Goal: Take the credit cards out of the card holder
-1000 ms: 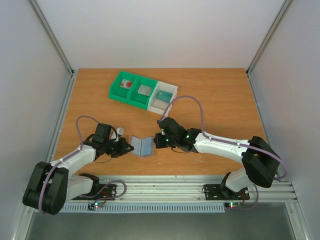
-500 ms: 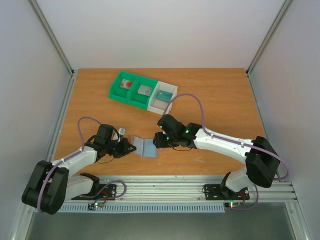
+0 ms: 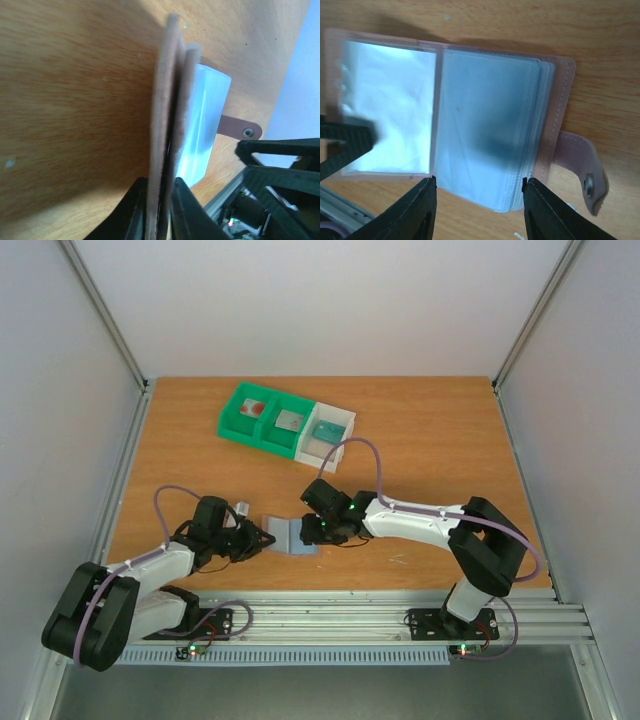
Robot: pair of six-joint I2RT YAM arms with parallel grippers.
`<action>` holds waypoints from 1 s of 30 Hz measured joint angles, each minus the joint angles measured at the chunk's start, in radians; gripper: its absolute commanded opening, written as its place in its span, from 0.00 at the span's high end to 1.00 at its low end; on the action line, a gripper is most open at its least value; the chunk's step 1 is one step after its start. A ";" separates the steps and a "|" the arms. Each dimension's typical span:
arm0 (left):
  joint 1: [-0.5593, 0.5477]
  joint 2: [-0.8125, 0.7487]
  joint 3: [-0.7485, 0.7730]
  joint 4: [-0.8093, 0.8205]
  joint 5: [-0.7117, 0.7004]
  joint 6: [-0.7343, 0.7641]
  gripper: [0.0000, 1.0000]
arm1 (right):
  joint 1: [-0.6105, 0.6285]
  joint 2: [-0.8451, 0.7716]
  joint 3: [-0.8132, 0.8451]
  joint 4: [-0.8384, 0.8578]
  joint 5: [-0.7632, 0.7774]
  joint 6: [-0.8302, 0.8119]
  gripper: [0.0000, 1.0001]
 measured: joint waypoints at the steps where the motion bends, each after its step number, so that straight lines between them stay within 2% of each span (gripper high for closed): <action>1: -0.001 0.000 -0.002 0.003 0.003 -0.006 0.79 | 0.000 0.008 -0.005 0.006 0.000 0.003 0.56; 6: -0.003 -0.002 0.028 -0.072 -0.005 0.037 0.72 | -0.005 0.042 -0.016 0.012 0.020 0.003 0.67; 10: -0.003 -0.030 0.057 -0.134 -0.032 0.078 0.71 | -0.018 0.043 -0.041 0.013 0.040 0.002 0.71; 12: -0.003 -0.043 0.060 -0.151 -0.045 0.092 0.76 | -0.029 0.043 -0.056 0.013 0.046 0.000 0.72; 16: -0.003 -0.052 0.061 -0.177 -0.055 0.117 0.99 | -0.043 0.043 -0.075 0.011 0.050 -0.002 0.73; 30: -0.003 -0.047 0.023 -0.105 -0.027 0.080 0.99 | -0.048 -0.023 -0.085 0.066 -0.027 0.019 0.64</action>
